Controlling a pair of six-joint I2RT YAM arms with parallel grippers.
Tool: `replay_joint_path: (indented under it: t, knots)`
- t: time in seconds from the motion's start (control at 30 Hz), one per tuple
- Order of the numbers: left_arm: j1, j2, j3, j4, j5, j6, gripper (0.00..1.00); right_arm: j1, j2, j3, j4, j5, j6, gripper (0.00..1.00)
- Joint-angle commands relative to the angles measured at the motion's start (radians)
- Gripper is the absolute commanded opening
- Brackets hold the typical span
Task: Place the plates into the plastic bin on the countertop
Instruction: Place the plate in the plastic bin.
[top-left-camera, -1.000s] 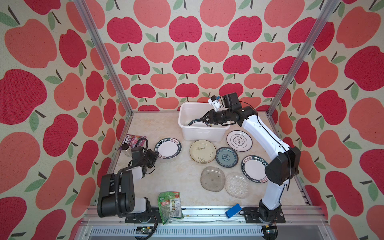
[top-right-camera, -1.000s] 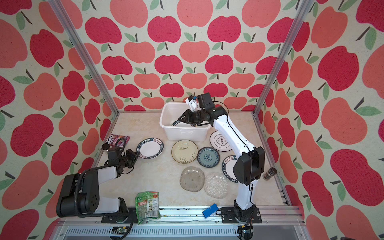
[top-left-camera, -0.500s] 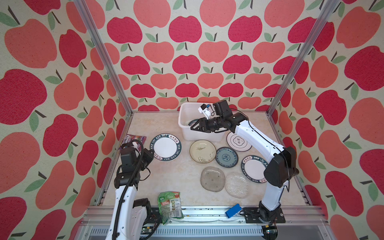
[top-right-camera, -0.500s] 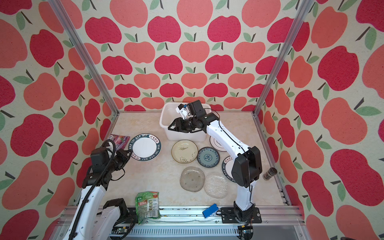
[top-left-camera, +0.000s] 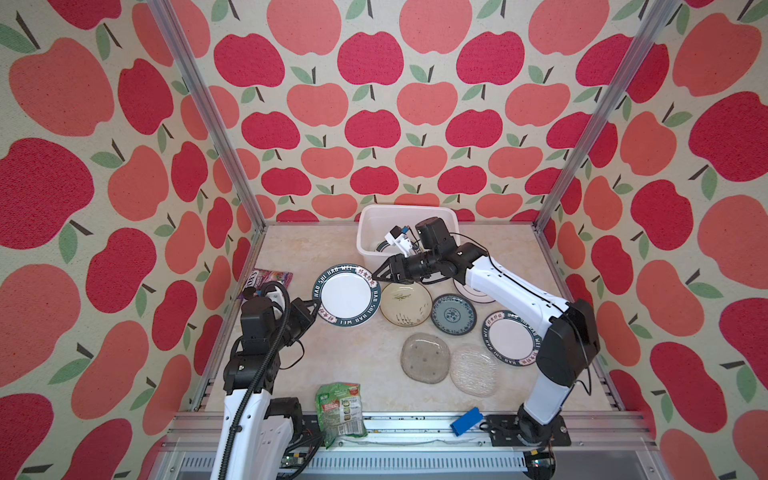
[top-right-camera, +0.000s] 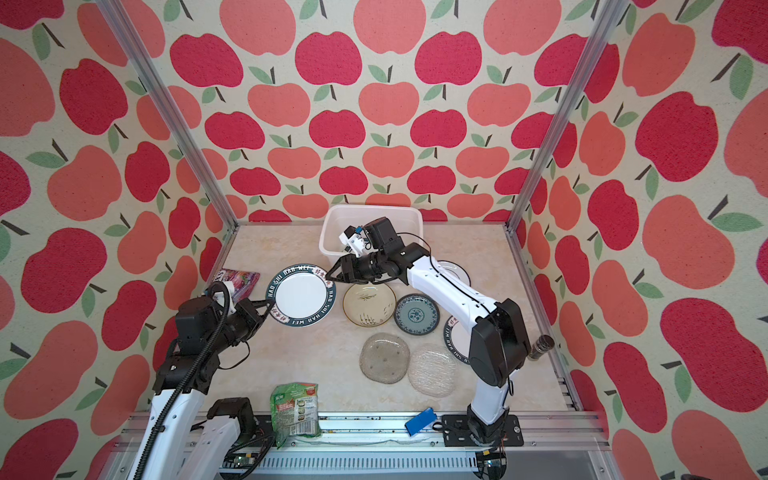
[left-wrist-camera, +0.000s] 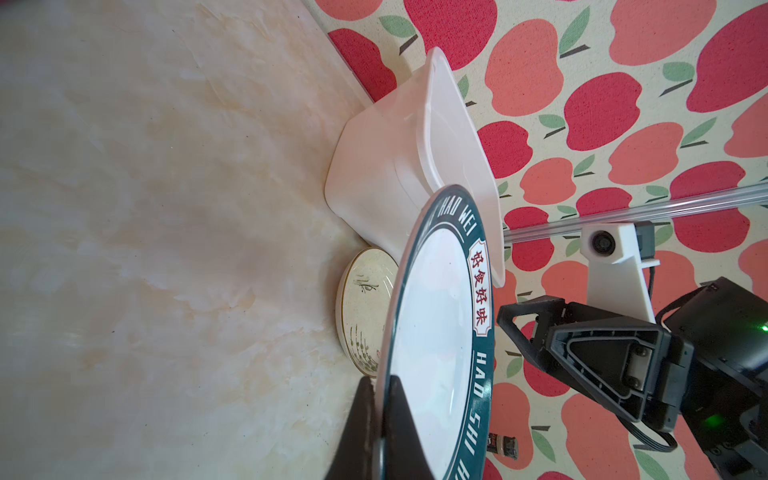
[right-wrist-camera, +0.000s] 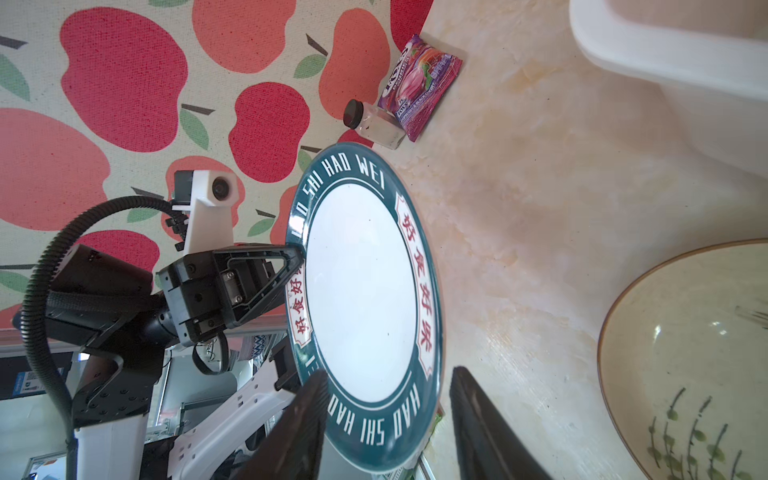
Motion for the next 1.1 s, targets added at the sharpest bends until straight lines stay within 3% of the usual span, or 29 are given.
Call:
replay_joint_path:
  t: [0.0,0.17,0.43,0.7,1.07]
  knots:
    - [-0.047,-0.013,0.007,0.069,-0.024,-0.032,0.00,0.001,-0.047,-0.051,0.048,-0.008,0.028,0.51]
    - [-0.093,-0.015,-0.003,0.092,-0.054,-0.040,0.00,0.005,-0.072,-0.106,0.074,0.001,0.037,0.50]
    - [-0.102,-0.059,0.011,0.028,-0.079,-0.023,0.00,0.001,-0.181,-0.165,0.034,0.151,-0.019,0.50]
    - [-0.106,-0.079,-0.014,0.065,-0.066,-0.049,0.00,0.007,-0.134,-0.157,0.112,0.044,0.024,0.50]
    - [-0.112,-0.056,-0.025,0.117,-0.052,-0.058,0.00,0.011,-0.085,-0.134,0.124,0.008,0.030,0.49]
